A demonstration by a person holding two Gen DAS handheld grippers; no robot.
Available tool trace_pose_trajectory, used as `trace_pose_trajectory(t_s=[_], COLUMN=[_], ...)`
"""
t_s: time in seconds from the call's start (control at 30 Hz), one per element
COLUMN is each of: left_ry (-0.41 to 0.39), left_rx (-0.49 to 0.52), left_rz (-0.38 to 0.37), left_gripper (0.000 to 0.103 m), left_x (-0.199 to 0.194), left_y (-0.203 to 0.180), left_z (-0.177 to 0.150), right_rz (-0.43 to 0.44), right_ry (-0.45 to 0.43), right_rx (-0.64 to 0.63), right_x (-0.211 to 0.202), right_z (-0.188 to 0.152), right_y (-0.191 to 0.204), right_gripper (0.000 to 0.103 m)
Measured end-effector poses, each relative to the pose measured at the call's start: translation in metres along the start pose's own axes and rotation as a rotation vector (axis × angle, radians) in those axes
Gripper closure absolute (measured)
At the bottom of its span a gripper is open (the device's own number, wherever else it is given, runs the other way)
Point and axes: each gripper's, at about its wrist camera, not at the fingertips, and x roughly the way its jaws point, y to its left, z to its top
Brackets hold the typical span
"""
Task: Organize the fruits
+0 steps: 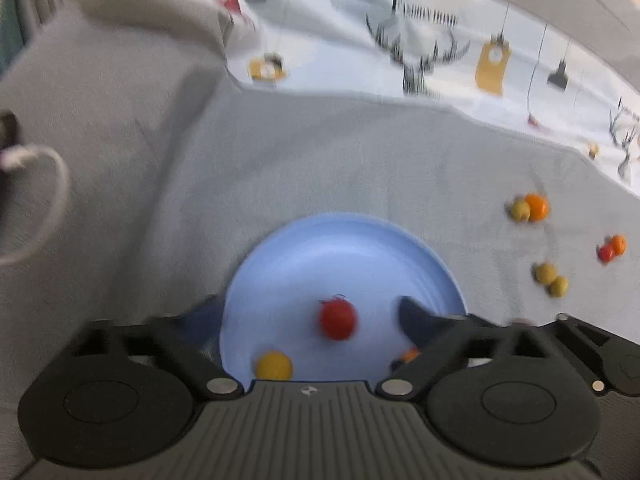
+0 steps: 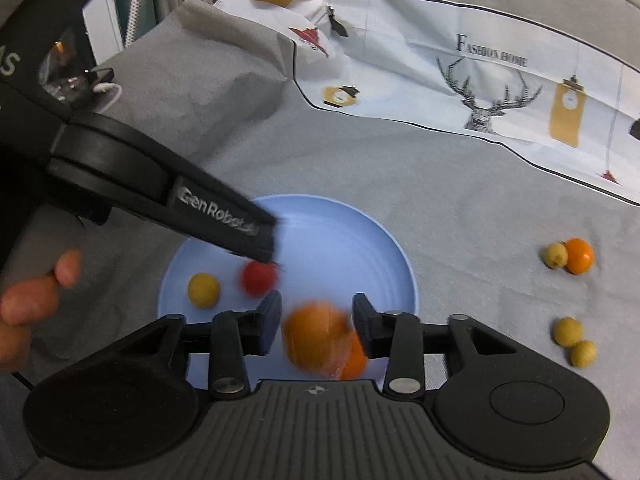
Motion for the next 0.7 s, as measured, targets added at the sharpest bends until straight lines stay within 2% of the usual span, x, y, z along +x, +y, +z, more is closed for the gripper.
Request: trace_pose_trajectory(t_s=[0.03,0.07,0.1,0.23,0.47,0.6,0.7], left_ry=[-0.025,-0.038,-0.048,-0.059,0.002,-0.018,-0.053], left_rx=[0.008,0.021,0.034,0.046,-0.041,-0.070,-0.058], left_rz=[-0.001,0.000,0.001,0.014,-0.003,0.011,0.011], left_gripper=[0.000,0.001,0.001,0.000,0.000,0.000,0.000], left_x=[-0.008,-0.015,-0.022,-0.054,-0.116,-0.148,-0.167], left_y=[0.000,-0.002,-0.003,-0.002,0.014,0.019,0.014], left_z=[-0.001,-0.002,-0.005,-0.024,-0.083,-0.113,-0.128], right_rz=[-0.006,-0.019,-0.033,-0.051,-0.067,-0.078,-0.084], right_ry=[-0.004,-0.011,-0.022,-0.002,0.052,0.021,-0.040], right_rx=[0.001,0.000,-0.003,0.001,0.085,0.099,0.079], right_x=[-0.002,-0.005,-0.011,-0.036,-0.102,-0.142,-0.167], right_z=[0.002,0.004,0.004,-0.005,-0.046,-0.062,-0.067], right_y=[0.000,0.000,0.001,0.003,0.017,0.030,0.040], right_gripper=[0.037,0.024,0.021,0.017,0.010,0.008,0.008])
